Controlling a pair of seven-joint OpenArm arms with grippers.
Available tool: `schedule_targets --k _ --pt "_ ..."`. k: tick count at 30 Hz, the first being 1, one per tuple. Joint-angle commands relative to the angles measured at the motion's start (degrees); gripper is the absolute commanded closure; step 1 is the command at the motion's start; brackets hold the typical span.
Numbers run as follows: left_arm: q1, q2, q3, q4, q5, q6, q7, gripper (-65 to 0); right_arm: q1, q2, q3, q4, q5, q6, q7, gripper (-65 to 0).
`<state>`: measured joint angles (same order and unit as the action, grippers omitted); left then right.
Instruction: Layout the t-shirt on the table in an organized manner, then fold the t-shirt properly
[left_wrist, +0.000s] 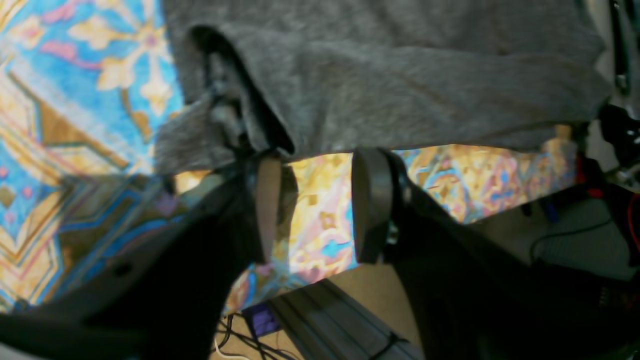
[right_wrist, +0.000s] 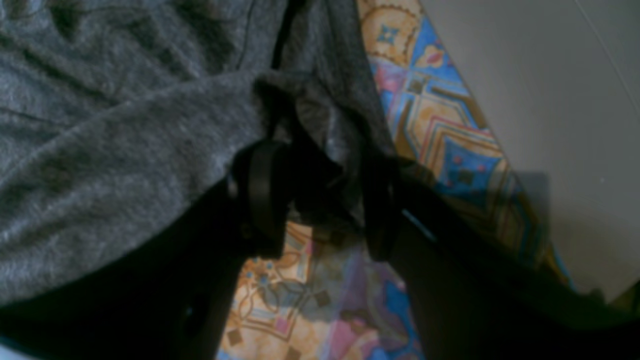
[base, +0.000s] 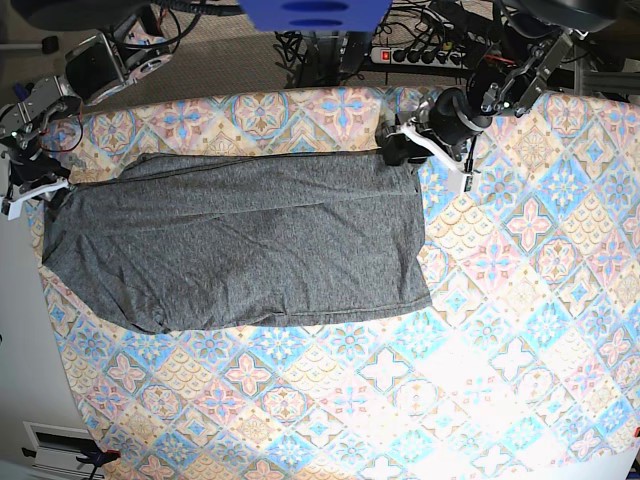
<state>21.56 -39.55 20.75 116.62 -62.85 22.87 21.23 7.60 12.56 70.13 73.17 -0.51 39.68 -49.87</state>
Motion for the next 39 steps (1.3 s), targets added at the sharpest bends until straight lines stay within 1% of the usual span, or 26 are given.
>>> schedule_targets --k 1,4,10,11,13,15,17,20,22,23,25,28,31,34,36,39 --pt "-0.24 -0.58 -0.40 1.49 -0.05 -0.59 -0.62 -23.8 0.71 1.38 -0.02 1.25 0.82 0.32 1.38 -23.9" --pt "-0.51 -0.58 -0.40 2.81 -0.05 -0.68 -0.62 -23.8 0.71 1.38 -0.02 2.48 0.82 0.32 1.56 -23.9" --pt "-2.09 -0.58 -0.31 3.95 -0.05 -1.12 -0.62 -23.7 0.71 1.38 -0.02 12.77 0.82 0.32 1.65 -23.8" --pt "-2.62 -0.49 -0.23 3.95 -0.05 -1.73 -0.62 -23.7 0.71 1.38 -0.02 13.91 0.82 0.32 1.65 -23.8" --pt "-3.58 -0.23 -0.23 3.95 -0.05 -4.02 -0.62 -23.7 0.71 1.38 -0.02 14.97 0.82 0.32 1.65 -23.8" --pt "-4.90 -0.14 -0.23 3.95 -0.05 -5.25 -0.62 -23.7 0.89 1.38 -0.28 14.88 0.82 0.32 1.65 -23.8" --pt "-6.66 -0.14 -0.23 3.95 -0.05 -5.25 -0.62 -23.7 1.15 1.38 -0.99 13.56 0.73 0.32 1.65 -23.8" --pt "-9.12 -0.41 -0.40 3.95 -0.14 -5.25 -0.62 -23.7 4.40 1.55 -5.20 8.64 0.73 0.32 1.73 -23.8" --pt "-10.88 -0.49 -0.31 3.95 -0.32 -5.25 -0.53 -23.7 6.16 1.73 -7.58 4.77 0.65 0.32 2.97 -23.8" --pt "-11.76 -0.58 -0.31 3.95 -0.32 -5.25 -0.18 -23.7 7.04 2.26 -8.55 3.01 0.56 0.32 4.81 -23.8" --pt "-14.22 -0.58 -0.49 3.95 -0.23 -5.07 3.51 -23.7 8.36 4.45 -11.27 -0.16 0.56 0.32 8.50 -23.8" --pt "-18.00 -0.32 -0.67 3.87 -0.14 -4.98 10.81 -23.7 10.12 6.30 -15.58 -6.22 0.56 0.32 12.20 -23.8" --pt "-21.43 -0.23 -1.10 3.60 -0.05 -4.98 15.38 -23.7 13.55 9.29 -16.02 -13.43 0.56 0.32 15.89 -23.8" --pt "-22.75 -0.14 -5.32 2.81 -0.05 -4.98 19.51 -23.7 16.45 12.89 -16.11 -23.01 0.56 0.32 20.11 -23.8" --pt "-22.84 0.03 -8.67 2.81 -0.23 -4.98 22.85 -23.8 17.24 14.74 -16.19 -27.23 0.56 0.32 20.99 -23.8" --pt "-22.31 1.97 -12.09 3.16 -0.49 -4.98 27.78 -24.1 17.24 15.44 -16.19 -28.46 0.56 0.32 21.08 -23.8"
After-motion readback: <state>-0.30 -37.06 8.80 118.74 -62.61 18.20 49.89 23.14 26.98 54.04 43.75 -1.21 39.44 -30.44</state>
